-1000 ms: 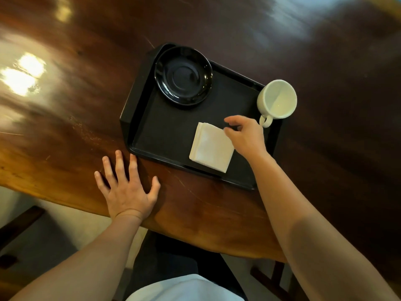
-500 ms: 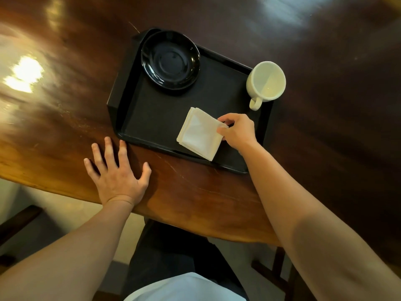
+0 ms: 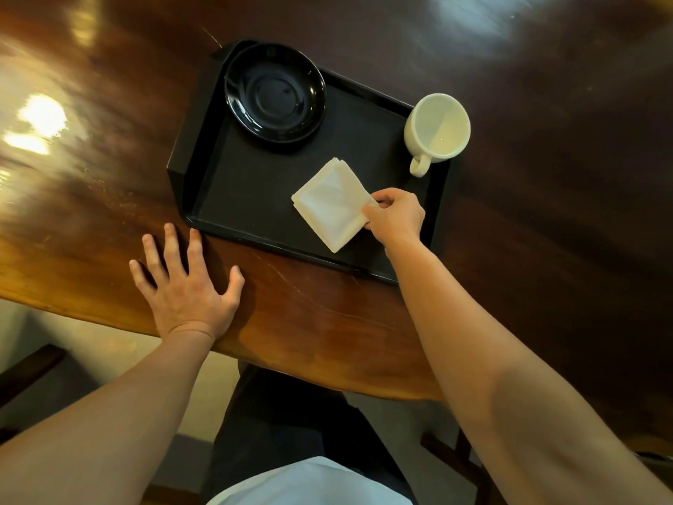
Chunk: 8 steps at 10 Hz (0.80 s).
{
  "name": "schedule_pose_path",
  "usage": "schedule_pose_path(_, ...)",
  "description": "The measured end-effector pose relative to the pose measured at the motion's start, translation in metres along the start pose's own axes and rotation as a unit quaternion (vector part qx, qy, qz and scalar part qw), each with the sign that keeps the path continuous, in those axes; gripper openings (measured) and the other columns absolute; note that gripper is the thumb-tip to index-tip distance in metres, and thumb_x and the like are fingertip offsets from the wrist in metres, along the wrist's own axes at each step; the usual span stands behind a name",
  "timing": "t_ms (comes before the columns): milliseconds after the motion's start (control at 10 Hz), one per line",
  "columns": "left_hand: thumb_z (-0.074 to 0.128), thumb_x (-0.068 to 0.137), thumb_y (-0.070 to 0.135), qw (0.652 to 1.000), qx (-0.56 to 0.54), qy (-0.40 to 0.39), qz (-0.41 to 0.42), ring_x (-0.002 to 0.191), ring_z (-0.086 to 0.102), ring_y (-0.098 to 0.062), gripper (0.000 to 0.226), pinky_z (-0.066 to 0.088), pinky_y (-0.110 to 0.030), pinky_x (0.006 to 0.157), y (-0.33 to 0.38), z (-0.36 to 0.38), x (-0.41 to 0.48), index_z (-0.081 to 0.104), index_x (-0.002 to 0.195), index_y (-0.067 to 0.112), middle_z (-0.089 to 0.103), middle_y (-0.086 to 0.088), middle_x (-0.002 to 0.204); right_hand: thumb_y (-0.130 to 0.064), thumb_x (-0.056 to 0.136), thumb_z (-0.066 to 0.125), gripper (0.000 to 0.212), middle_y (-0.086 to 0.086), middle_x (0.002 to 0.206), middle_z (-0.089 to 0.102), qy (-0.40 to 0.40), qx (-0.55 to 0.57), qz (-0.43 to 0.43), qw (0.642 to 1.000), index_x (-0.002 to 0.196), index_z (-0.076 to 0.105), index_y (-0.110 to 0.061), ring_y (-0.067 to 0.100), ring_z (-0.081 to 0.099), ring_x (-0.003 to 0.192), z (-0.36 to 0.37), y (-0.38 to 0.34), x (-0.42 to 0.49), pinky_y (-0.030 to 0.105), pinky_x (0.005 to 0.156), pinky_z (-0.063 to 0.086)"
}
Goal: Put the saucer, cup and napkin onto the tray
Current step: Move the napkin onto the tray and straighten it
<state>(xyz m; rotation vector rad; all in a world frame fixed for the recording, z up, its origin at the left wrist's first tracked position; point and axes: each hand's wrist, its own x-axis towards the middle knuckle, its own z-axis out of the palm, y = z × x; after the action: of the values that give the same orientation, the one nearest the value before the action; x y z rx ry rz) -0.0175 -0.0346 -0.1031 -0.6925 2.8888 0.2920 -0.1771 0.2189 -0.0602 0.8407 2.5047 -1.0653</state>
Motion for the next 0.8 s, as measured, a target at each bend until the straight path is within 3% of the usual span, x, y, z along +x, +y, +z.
schedule_pose_path(200, 0.038, 0.088, 0.069, 1.0, -0.003, 0.007, 0.0, 0.157, 0.009, -0.039, 0.085, 0.004, -0.061, 0.125, 0.0, 0.001, 0.0, 0.031, 0.157, 0.02, 0.019, -0.013, 0.169, -0.017, 0.09, 0.07, 0.012, -0.003, 0.1, 0.07, 0.03, 0.052, 0.029, 0.998, 0.099, 0.071, -0.026, 0.016, 0.069, 0.094, 0.0, 0.014, -0.01, 0.038, 0.081, 0.063)
schedule_pose_path(300, 0.038, 0.088, 0.069, 1.0, -0.001, 0.009, 0.0, 0.157, 0.009, -0.039, 0.085, 0.005, -0.061, 0.125, 0.0, 0.002, -0.001, 0.03, 0.157, 0.02, 0.019, -0.013, 0.169, -0.016, 0.093, 0.067, 0.024, -0.001, 0.109, 0.072, 0.018, 0.044, 0.008, 0.999, 0.117, 0.073, -0.018, 0.015, 0.069, 0.097, 0.0, 0.025, -0.018, 0.035, 0.086, 0.061)
schedule_pose_path(500, 0.038, 0.088, 0.068, 1.0, -0.005, 0.007, -0.003, 0.158, 0.008, -0.039, 0.085, 0.004, -0.061, 0.125, 0.002, 0.001, -0.001, 0.029, 0.158, 0.021, 0.018, -0.013, 0.17, -0.016, 0.097, 0.066, 0.032, 0.001, 0.109, 0.075, 0.009, 0.045, -0.012, 0.999, 0.129, 0.07, -0.014, 0.013, 0.07, 0.095, 0.0, 0.038, -0.031, 0.031, 0.087, 0.06)
schedule_pose_path(800, 0.038, 0.089, 0.068, 1.0, 0.001, 0.004, -0.002, 0.158, 0.008, -0.039, 0.084, 0.004, -0.061, 0.125, 0.001, 0.002, -0.002, 0.027, 0.158, 0.021, 0.018, -0.013, 0.17, -0.012, 0.096, 0.066, 0.029, 0.001, 0.107, 0.075, -0.002, 0.048, -0.016, 0.999, 0.125, 0.071, -0.015, 0.014, 0.069, 0.095, -0.003, 0.038, -0.035, 0.032, 0.088, 0.06)
